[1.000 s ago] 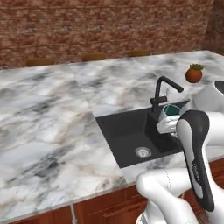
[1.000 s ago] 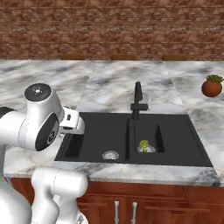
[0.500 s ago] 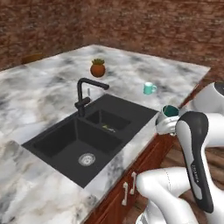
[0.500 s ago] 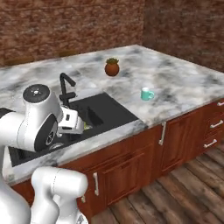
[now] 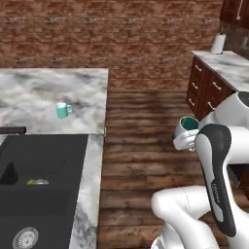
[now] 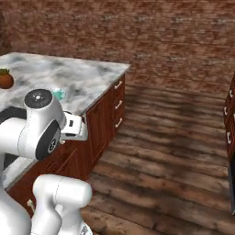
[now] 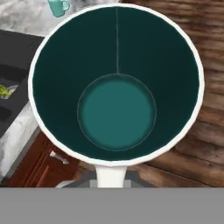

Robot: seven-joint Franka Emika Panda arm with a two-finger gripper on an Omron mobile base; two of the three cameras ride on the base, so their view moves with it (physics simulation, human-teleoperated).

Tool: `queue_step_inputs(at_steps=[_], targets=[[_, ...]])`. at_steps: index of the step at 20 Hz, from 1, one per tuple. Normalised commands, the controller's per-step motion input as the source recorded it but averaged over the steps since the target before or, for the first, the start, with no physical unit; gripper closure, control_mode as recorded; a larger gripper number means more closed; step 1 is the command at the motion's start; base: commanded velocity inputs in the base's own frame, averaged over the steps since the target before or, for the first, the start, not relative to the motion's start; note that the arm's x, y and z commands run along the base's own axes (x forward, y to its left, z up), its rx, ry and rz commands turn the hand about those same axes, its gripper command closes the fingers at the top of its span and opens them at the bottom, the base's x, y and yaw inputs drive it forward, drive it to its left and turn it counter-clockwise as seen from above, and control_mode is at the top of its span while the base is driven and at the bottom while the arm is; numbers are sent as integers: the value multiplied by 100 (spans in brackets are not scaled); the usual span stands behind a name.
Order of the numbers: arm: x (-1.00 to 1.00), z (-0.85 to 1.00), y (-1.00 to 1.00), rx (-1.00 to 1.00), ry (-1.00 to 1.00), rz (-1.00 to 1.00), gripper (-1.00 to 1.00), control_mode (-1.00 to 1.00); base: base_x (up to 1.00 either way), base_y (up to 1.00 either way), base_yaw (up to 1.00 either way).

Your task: Clear the mugs and bowl far away from the sink.

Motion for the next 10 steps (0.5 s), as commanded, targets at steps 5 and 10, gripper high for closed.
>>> queue_step_inputs(at_steps=[5, 10], targets=[[0, 0, 0, 0, 0, 0, 100, 100, 0, 0, -100], [0, 0, 0, 0, 0, 0, 100, 100, 0, 0, -99]])
